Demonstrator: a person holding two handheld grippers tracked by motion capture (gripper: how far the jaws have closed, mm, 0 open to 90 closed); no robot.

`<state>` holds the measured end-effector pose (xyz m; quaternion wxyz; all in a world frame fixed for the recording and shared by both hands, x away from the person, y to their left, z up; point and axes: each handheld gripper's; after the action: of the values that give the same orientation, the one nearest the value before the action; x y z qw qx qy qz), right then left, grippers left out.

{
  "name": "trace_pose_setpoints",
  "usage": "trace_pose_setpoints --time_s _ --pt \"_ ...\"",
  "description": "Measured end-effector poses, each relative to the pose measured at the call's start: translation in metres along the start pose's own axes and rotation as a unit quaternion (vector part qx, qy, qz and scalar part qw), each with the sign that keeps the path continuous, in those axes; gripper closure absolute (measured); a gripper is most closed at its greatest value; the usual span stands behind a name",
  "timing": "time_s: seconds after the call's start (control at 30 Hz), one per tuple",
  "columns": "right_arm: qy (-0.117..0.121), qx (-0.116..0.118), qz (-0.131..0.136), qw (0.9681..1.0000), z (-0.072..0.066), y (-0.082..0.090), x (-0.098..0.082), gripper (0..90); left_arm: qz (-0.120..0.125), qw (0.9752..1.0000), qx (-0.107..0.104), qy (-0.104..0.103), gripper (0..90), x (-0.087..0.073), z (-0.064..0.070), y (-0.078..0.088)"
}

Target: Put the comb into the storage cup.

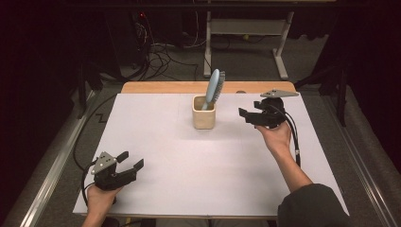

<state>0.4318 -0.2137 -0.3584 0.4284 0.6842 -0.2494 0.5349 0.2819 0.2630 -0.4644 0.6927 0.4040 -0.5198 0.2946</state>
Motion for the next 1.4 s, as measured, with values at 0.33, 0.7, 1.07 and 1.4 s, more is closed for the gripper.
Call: trace_pose_setpoints --time_s 0.33,0.7,1.07,1.4 --pt "-0.003 -0.002 0.000 1.0000 0.004 0.006 -0.005 30.6 0.000 1.0000 0.000 0.000 29.9 0.000 0.000 0.000" --pt "-0.005 -0.003 0.003 1.0000 0.006 0.011 -0.007 30.5 0.000 1.0000 0.000 0.000 29.9 0.000 0.000 0.000" --pt "-0.006 -0.007 0.007 0.9999 0.009 0.017 -0.010 29.6 -0.001 1.0000 0.000 0.000 29.9 0.000 0.000 0.000" --pt "-0.006 -0.008 0.009 0.9999 0.010 0.025 -0.010 27.7 0.001 1.0000 0.002 0.003 29.9 0.000 0.000 0.001"
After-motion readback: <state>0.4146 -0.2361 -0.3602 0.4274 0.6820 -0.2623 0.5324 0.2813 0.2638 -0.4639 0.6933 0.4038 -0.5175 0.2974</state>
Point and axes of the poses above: each handheld gripper's, and its own axes: y roughly backward along the jaws, x roughly out of its top, z roughly to its right, and after that the axes turned 13 degrees about z, right-handed
